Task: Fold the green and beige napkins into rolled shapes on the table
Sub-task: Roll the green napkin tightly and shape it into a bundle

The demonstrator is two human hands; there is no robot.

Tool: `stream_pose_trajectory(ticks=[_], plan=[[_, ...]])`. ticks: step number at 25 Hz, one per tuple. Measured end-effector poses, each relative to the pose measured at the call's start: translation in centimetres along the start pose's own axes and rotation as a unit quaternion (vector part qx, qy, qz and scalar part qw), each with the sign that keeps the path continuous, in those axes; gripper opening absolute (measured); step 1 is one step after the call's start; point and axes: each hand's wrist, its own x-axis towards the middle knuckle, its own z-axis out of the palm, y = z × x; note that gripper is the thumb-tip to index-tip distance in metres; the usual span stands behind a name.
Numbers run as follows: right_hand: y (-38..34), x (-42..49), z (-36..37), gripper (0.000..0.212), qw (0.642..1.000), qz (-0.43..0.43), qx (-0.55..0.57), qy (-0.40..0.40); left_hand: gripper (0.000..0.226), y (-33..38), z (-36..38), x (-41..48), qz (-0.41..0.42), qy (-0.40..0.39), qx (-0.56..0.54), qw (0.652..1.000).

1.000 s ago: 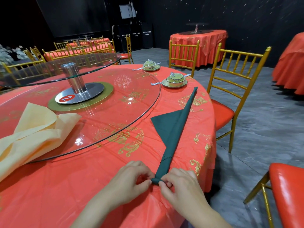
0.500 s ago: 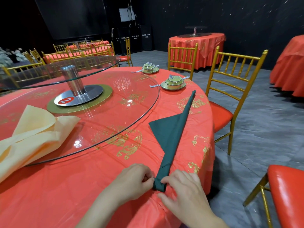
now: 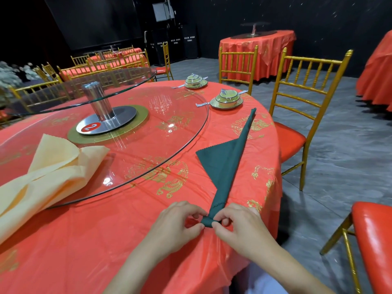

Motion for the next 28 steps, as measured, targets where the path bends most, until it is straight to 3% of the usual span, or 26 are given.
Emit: stream_pose_trajectory(ticks=[3, 13, 20, 22, 25, 28], plan=[[0.0, 0.0, -0.2, 0.049, 1.0, 0.008, 0.008, -0.007, 0.048, -0.1, -0.1, 0.5, -0.001, -0.031, -0.005, 1.0], [-0.2, -1.4, -0.6, 0.074, 0.997, -0.014, -0.047, -0.063, 0.025, -0.2, -0.4, 1.2, -0.001, -0.075, -0.021, 0.997], [0.1, -0.3, -0.6, 0.021, 1.0, -0.009, -0.002, -0.003, 0.018, 0.1, -0.8, 2.0, 0.016, -0.103, 0.0, 0.995], [0.2, -0.3, -0.3, 0.023, 1.0, -0.006, -0.008, -0.007, 0.016, 0.3, -0.6, 2.3, 0.02, -0.102, 0.007, 0.995], [0.3, 0.1, -0.3, 0.043, 0.999, 0.003, -0.036, 0.008, 0.013, 0.5, 0.0, 2.6, -0.008, -0.086, -0.031, 0.996], [0.6, 0.1, 0.1, 0.034, 0.999, 0.013, -0.029, 0.038, 0.012, 0.3, 0.5, 2.9, -0.023, -0.059, -0.071, 0.995]])
